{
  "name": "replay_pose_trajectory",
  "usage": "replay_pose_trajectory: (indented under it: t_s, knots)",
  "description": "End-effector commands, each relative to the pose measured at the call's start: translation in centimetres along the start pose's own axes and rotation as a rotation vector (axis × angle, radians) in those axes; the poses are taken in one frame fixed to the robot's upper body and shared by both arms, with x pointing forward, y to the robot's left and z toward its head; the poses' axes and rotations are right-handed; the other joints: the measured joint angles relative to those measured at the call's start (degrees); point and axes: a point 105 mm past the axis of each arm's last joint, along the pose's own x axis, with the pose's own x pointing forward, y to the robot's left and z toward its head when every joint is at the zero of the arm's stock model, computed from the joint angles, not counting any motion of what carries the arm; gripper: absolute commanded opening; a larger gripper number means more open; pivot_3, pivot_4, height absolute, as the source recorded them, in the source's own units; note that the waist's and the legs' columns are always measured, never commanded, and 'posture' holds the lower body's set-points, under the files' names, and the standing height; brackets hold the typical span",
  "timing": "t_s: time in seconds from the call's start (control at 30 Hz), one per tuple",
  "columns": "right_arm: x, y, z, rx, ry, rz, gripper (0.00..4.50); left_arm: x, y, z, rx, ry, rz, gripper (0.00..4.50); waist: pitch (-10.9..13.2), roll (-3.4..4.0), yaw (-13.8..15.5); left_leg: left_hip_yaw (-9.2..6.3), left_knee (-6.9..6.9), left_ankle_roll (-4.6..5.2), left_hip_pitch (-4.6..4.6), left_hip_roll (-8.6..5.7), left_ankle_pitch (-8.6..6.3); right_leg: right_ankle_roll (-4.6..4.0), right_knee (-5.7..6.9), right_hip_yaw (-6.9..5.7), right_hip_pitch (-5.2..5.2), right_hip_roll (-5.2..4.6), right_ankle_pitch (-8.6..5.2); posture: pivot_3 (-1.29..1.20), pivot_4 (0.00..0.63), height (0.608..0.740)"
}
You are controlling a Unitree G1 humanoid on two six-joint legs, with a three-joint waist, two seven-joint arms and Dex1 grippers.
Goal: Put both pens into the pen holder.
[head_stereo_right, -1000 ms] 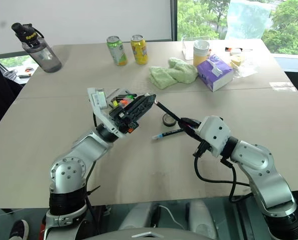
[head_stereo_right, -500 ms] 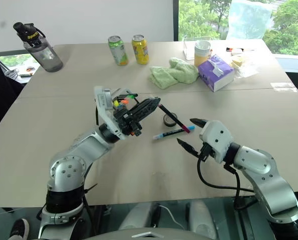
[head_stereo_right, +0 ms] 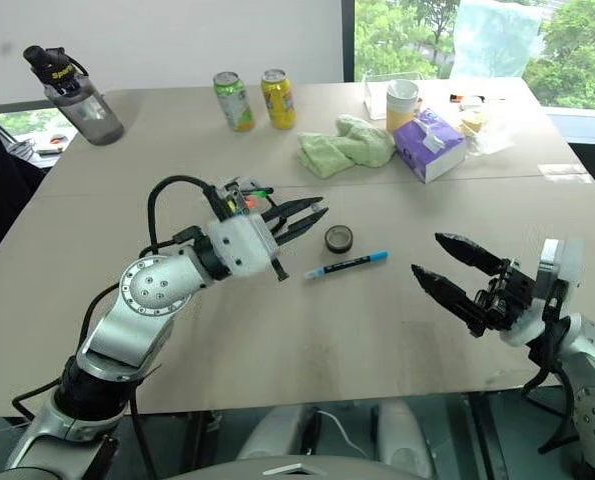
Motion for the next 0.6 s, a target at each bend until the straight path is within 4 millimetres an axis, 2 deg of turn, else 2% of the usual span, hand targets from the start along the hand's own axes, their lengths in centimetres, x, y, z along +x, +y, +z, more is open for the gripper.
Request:
replay_pose_trajectory:
  t_s: [0.03,0.1,0.27,0.33,0.43,0.6]
  knots:
    - [-0.1,0.2,0.8,-0.068,-0.015,0.042,3.54,-0.3,0.6,0.2,0.136,0.021,0.059,0.0,0.0,0.0,0.0,0.0,0.0,0.01,-0.01,0.0,-0.01,0.0,-0.01,-0.01,0.0,0.0,0.0,0.0,0.15,0.74]
    - [-0.2,0.0,0.8,-0.077,-0.012,0.045,3.54,-0.5,1.0,-0.1,0.115,0.061,0.117,0.0,0.0,0.0,0.0,-0.01,0.01,0.01,-0.02,-0.01,-0.01,0.01,0.0,-0.03,-0.01,-0.01,0.0,0.0,0.15,0.74]
    - [-0.3,-0.3,0.5,-0.093,-0.008,0.044,3.54,-0.5,0.2,-0.3,0.111,0.131,0.139,0.0,0.0,-0.01,0.1,-0.03,0.03,0.01,-0.03,0.0,-0.01,0.01,0.02,-0.07,-0.01,-0.01,0.0,0.0,0.15,0.74]
    - [-0.3,-0.4,0.4,-0.094,-0.009,0.046,3.54,-0.8,0.7,-0.5,0.136,0.156,0.167,0.0,0.0,-0.01,0.1,-0.04,0.03,0.0,-0.03,0.0,0.0,0.01,0.02,-0.08,-0.01,-0.01,0.0,0.0,0.15,0.74]
    - [-0.2,-0.5,0.2,-0.096,-0.006,0.047,3.54,-1.1,1.9,0.3,0.222,0.149,0.21,0.0,0.0,-0.01,0.1,-0.04,0.03,0.0,-0.03,0.0,0.0,0.01,0.03,-0.07,-0.01,-0.02,0.0,0.0,0.15,0.74]
    - [-0.4,-0.6,-0.1,-0.103,-0.001,0.048,3.54,-1.7,2.0,0.5,0.251,0.169,0.22,0.0,0.0,-0.01,0.2,-0.03,0.03,0.0,-0.03,-0.01,0.0,0.01,0.01,-0.07,-0.01,-0.04,0.0,0.0,0.15,0.74]
